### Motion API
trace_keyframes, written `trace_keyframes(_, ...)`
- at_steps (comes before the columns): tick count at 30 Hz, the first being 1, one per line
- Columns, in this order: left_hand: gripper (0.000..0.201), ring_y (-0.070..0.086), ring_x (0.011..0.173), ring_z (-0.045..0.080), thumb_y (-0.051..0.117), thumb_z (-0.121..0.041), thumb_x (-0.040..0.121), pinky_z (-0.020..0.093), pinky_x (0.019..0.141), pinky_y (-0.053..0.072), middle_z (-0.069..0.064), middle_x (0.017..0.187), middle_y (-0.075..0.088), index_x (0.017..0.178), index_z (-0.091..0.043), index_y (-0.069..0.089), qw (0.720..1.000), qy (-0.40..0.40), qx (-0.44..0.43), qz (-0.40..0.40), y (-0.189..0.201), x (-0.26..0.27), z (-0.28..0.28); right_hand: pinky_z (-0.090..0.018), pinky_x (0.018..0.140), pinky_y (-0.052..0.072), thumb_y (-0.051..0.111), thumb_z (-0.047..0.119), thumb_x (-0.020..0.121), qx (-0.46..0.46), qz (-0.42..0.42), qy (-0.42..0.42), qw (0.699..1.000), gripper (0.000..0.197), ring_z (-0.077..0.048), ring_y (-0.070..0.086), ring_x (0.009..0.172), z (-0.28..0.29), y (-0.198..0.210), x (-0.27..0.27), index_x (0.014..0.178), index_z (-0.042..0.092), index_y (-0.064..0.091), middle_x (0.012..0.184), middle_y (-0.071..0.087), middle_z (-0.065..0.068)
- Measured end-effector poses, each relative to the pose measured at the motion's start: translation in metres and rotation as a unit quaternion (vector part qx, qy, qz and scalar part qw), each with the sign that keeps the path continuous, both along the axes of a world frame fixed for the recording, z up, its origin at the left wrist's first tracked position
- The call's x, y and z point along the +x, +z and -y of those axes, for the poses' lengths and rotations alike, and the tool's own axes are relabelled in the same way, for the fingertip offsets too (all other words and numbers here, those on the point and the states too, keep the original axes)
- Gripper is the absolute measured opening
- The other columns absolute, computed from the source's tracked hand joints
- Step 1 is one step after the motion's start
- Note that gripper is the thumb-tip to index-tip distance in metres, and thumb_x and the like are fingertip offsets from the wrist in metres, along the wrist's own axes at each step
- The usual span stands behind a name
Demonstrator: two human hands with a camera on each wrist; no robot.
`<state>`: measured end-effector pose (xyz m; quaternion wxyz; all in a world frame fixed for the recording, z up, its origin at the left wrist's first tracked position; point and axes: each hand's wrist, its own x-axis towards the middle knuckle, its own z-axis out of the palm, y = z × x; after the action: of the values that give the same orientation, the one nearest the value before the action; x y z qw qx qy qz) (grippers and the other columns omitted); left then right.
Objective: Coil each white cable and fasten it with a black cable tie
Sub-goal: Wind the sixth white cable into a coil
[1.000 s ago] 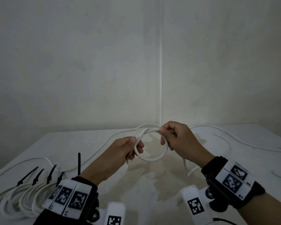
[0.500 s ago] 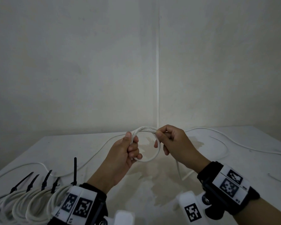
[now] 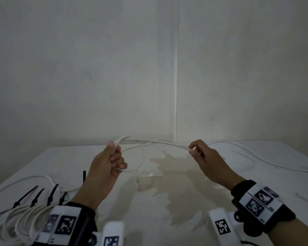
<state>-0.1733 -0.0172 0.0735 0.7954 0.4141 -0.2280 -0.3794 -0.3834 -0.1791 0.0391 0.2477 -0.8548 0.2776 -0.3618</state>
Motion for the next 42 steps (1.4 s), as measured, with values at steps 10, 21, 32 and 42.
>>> trace_keyframes(10, 0.037, 0.026, 0.031, 0.002, 0.03, -0.028, 0.1, 0.013, 0.035, 0.032, -0.011, 0.039, 0.029, 0.07, -0.012, 0.045, 0.997, 0.053, -0.001, 0.063, 0.004, 0.016, -0.008, -0.027, 0.051, 0.042, 0.065, 0.007, 0.076, -0.313, -0.19, 0.014, 0.93, 0.005, -0.021, 0.058, 0.06, -0.003, -0.015, 0.029, 0.08, 0.01, 0.063, 0.07, 0.057, -0.004)
trace_keyframes(21, 0.037, 0.032, 0.041, 0.003, 0.032, -0.025, 0.1, 0.021, 0.05, 0.033, -0.011, 0.045, 0.034, 0.069, -0.012, 0.049, 0.963, 0.066, 0.091, 0.244, -0.015, -0.001, 0.004, -0.025, 0.057, 0.026, 0.077, 0.004, 0.067, -0.445, -0.088, 0.155, 0.878, 0.032, -0.016, 0.045, 0.058, -0.06, -0.013, 0.067, 0.081, 0.016, 0.051, 0.067, 0.052, 0.001)
trace_keyframes(32, 0.043, 0.042, 0.05, 0.005, 0.031, -0.029, 0.099, 0.017, 0.055, 0.036, -0.009, 0.049, 0.046, 0.061, -0.016, 0.046, 0.902, -0.001, 0.135, 0.41, -0.024, -0.031, -0.002, -0.023, 0.063, 0.031, 0.054, 0.005, 0.08, -0.381, 0.009, 0.179, 0.907, 0.008, -0.014, 0.037, 0.067, -0.071, 0.008, 0.069, 0.08, 0.006, 0.062, 0.07, 0.058, -0.007)
trace_keyframes(42, 0.04, 0.028, 0.039, 0.005, 0.029, -0.023, 0.099, 0.015, 0.042, 0.028, -0.009, 0.045, 0.034, 0.068, -0.009, 0.051, 0.939, -0.128, 0.14, 0.286, -0.014, -0.043, -0.002, -0.004, 0.071, 0.036, 0.058, 0.027, 0.086, -0.07, 0.037, 0.159, 0.984, 0.025, 0.014, 0.05, 0.078, -0.051, 0.029, 0.052, 0.101, 0.009, 0.068, 0.083, 0.05, 0.016)
